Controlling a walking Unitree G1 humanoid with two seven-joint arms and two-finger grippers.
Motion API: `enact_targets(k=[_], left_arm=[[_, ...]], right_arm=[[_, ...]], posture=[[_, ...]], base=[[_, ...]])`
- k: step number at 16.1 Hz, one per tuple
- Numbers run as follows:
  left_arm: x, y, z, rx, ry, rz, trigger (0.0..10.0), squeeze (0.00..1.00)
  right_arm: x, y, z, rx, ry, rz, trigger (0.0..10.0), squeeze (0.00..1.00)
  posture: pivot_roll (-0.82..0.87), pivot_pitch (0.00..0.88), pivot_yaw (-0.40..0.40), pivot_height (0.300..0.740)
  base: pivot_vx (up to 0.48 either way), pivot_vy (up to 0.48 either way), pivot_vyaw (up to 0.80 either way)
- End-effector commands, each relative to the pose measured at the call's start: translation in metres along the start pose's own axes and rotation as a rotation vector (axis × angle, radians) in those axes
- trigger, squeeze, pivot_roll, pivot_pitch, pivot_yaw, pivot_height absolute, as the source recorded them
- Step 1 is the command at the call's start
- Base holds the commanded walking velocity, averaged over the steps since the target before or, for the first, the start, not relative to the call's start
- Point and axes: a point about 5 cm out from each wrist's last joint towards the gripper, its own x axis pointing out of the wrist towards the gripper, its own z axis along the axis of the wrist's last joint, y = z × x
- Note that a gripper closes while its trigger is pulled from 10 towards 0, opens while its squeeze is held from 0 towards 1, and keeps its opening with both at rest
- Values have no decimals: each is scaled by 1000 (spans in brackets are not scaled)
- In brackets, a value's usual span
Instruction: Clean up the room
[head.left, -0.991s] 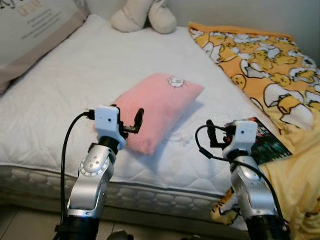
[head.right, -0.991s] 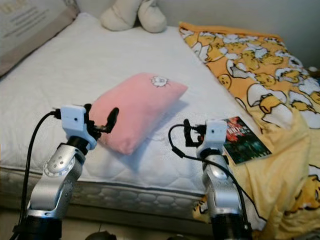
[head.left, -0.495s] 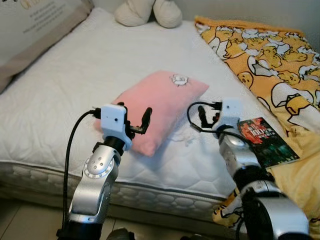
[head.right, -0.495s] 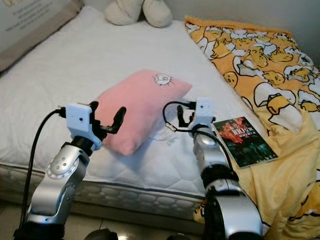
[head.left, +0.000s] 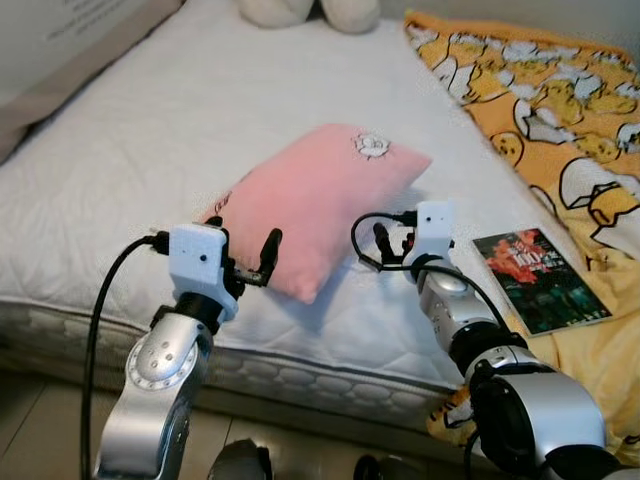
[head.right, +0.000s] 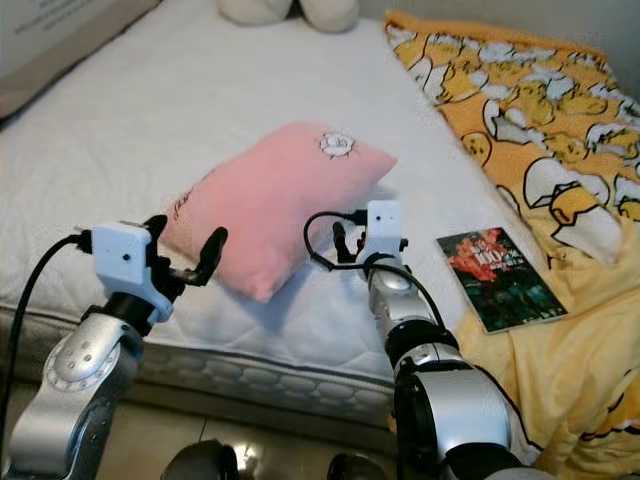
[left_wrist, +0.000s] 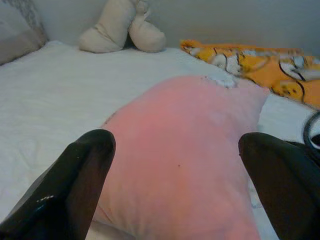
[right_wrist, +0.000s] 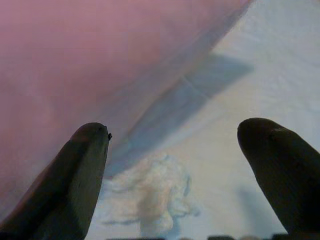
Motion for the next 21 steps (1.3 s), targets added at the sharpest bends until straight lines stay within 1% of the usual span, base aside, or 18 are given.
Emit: enact_targets(k=[1,3,5,8,10,11,12,13,15,16,17,21], left_arm=[[-4,-2,2,-1,13,-22,10000,0],[-9,-1,4,2,25,-19,10000,0],[-12,-2,4,4,36,-20,10000,0],[-14,-2,6,3,45,-20,10000,0],[-15,-3,7,0,52,-17,10000,0],[-16,-4,7,-1,53,-15,10000,0],[-16,-4,7,-1,54,-15,10000,0],[-15,-5,7,-5,55,-13,10000,0],[-14,-6,7,-6,56,-16,10000,0],[-14,-6,7,-6,56,-17,10000,0],[-13,-7,7,-7,57,-21,10000,0],[-11,-9,6,-9,57,-29,10000,0]], right_arm=[[1,-4,1,-16,5,-14,10000,0],[0,-8,-3,-27,29,-31,10000,0],[-3,-9,-15,-5,91,-39,10000,0],[-4,-1,-23,-28,138,4,10000,0],[-4,9,-25,-105,159,59,10000,0],[-4,11,-27,-119,171,72,10000,0],[-5,12,-28,-122,181,78,10000,0],[-7,14,-36,-133,222,82,10000,0],[-7,14,-38,-134,231,84,10000,0],[-7,14,-38,-139,231,78,2392,0],[-8,15,-39,-137,234,83,0,0],[-8,17,-39,-175,219,94,0,0]], posture=[[311,185,-33,726],[320,199,-26,726],[324,209,-25,726],[327,218,-27,726],[331,223,-30,726],[333,224,-32,726],[333,224,-32,726],[332,223,-38,726],[330,222,-37,726],[328,220,-36,726],[323,217,-35,726],[321,209,-35,726]], base=[[0,0,0],[0,0,0],[0,0,0],[0,0,0],[0,0,0],[0,0,0],[0,0,0],[0,0,0],[0,0,0],[0,0,0],[0,0,0],[0,0,0]])
